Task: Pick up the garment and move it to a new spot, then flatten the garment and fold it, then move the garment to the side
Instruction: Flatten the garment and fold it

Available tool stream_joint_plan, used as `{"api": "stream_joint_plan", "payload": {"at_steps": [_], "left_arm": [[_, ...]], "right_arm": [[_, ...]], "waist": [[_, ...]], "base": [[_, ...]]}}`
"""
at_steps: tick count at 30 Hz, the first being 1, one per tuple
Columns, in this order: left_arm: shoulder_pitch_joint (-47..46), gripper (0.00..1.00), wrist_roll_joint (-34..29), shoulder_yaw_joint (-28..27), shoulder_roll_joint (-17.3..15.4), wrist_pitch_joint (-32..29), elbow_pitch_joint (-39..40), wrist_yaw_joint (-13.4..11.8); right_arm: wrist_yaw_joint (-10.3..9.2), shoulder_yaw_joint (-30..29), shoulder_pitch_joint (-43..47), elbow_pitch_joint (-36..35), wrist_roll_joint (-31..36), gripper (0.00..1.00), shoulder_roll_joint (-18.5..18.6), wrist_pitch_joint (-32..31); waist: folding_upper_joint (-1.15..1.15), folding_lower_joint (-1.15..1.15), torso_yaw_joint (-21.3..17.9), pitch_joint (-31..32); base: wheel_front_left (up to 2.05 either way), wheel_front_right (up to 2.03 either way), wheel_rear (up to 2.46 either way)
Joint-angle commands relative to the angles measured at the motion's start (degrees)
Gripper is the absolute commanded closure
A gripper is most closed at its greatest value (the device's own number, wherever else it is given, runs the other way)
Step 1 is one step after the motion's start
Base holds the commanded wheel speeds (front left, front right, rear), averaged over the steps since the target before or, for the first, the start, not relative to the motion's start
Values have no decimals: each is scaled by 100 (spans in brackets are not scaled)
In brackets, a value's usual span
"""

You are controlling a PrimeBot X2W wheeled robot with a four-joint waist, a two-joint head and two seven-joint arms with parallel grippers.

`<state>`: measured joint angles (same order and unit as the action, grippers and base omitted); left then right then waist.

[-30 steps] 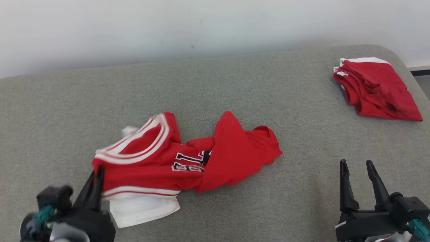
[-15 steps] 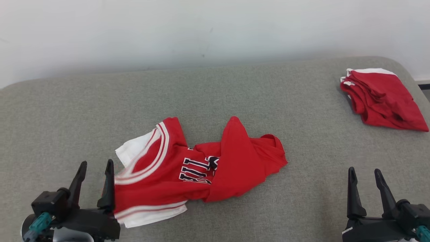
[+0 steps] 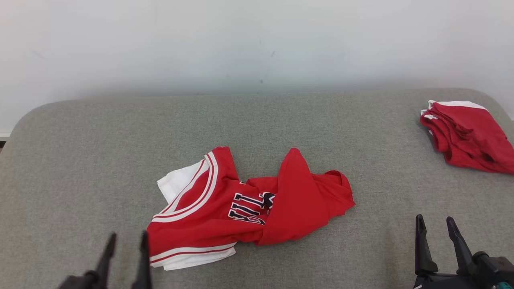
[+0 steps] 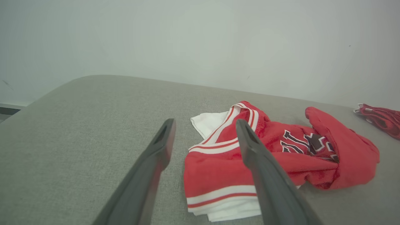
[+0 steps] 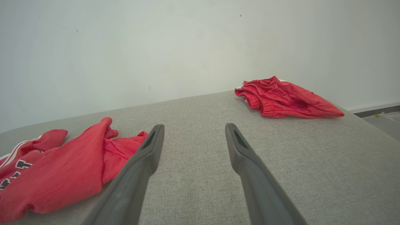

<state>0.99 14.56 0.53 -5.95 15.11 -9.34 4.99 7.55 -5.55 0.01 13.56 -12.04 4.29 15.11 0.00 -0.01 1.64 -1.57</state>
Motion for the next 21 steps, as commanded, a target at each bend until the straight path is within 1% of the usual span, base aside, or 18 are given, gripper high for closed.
{"api": "stream_joint_plan", "payload": {"at_steps": [1, 5, 8, 15, 21], "left_arm": [[72, 0, -30, 23, 28, 1, -37, 21], [155, 0, -112, 274, 101, 1, -439, 141], [139, 0, -105, 381, 160, 1, -773, 182], [-117, 0, -18, 308, 227, 1, -1672, 210], [-413, 0, 5, 172, 245, 1, -2077, 235]], "right_arm": [[-16, 0, 37, -1, -48, 0, 37, 2], [-16, 17, 28, -5, -52, 0, 53, 2], [-16, 46, -23, 0, -54, 0, 64, 2], [-16, 78, -85, 44, -41, 0, 61, 2], [-16, 20, -105, 32, -21, 0, 75, 2]], "waist": [[0, 1, -1, -2], [0, 1, -37, -33], [0, 1, -98, -85], [0, 1, -310, -221], [0, 1, -406, -307]], "base": [[0, 0, 0], [0, 0, 0], [0, 0, 0], [0, 0, 0], [0, 0, 0]]}}
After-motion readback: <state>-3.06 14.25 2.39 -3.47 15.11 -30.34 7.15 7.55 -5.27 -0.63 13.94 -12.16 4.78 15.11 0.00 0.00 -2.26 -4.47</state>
